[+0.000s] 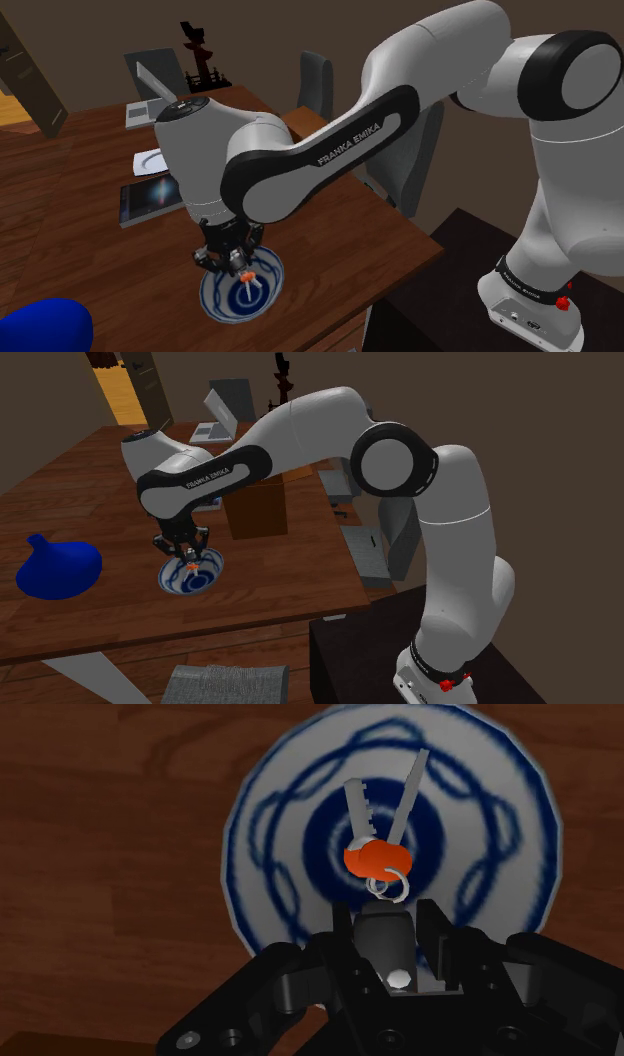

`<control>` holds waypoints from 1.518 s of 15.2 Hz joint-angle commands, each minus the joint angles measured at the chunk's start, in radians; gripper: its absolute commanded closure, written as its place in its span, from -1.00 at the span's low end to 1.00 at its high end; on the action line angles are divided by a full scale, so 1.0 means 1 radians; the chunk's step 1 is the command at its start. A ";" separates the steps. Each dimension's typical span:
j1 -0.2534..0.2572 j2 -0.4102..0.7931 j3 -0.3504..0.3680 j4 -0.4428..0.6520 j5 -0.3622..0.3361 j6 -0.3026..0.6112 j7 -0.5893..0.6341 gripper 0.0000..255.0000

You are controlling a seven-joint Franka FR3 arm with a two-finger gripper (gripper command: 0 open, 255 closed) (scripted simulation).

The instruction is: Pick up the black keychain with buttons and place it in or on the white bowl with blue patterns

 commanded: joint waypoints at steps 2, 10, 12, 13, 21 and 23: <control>0.001 0.008 -0.003 -0.016 -0.006 0.023 0.004 1.00; 0.001 0.009 -0.003 -0.016 -0.006 0.023 0.004 -1.00; 0.001 0.009 -0.003 -0.016 -0.006 0.023 0.004 -1.00; 0.001 0.009 -0.003 -0.016 -0.006 0.023 0.004 -1.00; 0.002 -0.024 0.010 0.067 0.018 -0.086 -0.013 -1.00; 0.002 -0.024 0.010 0.067 0.018 -0.086 -0.013 -1.00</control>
